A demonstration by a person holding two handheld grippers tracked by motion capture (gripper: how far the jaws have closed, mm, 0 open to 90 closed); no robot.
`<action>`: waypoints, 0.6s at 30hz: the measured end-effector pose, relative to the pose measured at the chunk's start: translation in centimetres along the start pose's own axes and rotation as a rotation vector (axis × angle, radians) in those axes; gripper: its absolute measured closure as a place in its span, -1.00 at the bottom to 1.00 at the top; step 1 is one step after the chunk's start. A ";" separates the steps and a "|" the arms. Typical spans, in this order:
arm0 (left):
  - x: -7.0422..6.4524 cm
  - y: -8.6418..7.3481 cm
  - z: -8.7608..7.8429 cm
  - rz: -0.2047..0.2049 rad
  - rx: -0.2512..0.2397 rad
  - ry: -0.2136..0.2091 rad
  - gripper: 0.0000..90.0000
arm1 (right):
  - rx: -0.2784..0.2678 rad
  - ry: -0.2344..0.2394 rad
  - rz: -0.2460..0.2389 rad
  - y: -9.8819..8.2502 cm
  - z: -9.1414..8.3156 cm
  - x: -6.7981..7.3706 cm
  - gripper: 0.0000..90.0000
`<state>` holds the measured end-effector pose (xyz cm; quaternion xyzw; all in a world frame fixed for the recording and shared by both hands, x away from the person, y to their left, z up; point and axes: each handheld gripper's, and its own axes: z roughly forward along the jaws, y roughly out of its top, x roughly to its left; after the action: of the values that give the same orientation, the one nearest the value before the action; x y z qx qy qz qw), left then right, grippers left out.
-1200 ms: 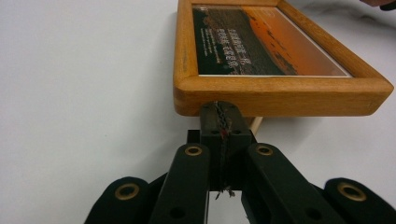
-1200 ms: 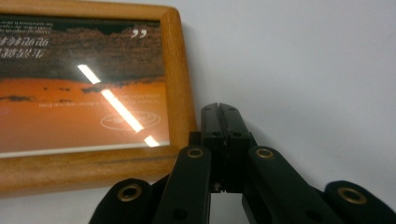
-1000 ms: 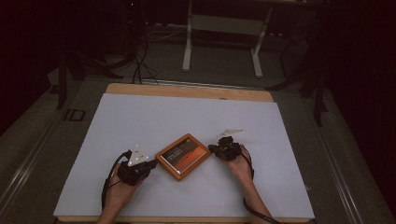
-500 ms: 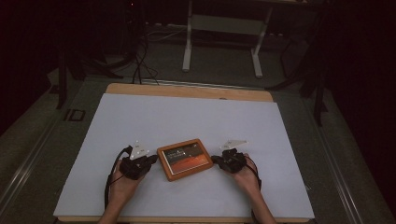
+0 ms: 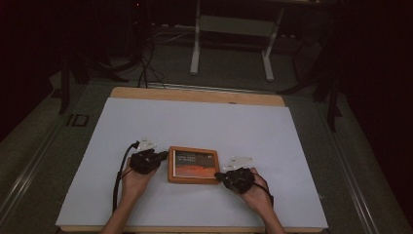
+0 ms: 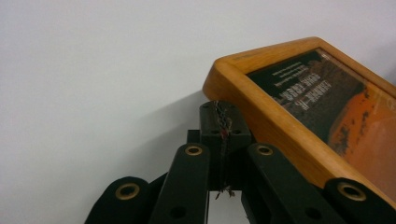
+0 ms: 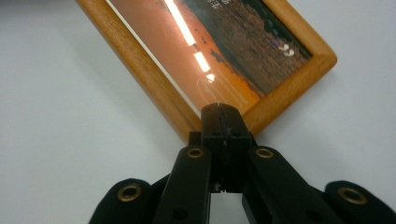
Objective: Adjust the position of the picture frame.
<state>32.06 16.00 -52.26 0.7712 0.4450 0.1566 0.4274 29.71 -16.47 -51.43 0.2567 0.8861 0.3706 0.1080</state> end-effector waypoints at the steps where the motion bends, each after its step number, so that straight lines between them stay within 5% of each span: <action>1: -0.1 -0.1 -0.1 -0.003 0.006 -0.001 1.00 | -0.005 -0.007 -0.008 0.2 0.1 0.1 1.00; 8: -1.1 -0.7 -1.4 0.021 -0.006 -0.019 1.00 | -0.036 -0.039 0.015 1.2 0.8 -1.6 1.00; 18: -4.3 -2.4 -4.6 0.060 -0.056 -0.087 1.00 | -0.075 -0.090 0.073 3.9 3.2 -5.2 1.00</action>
<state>25.51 15.46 -50.85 0.7781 0.3981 0.1481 0.4628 36.78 -15.03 -50.87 0.3011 0.8559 0.3953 0.1435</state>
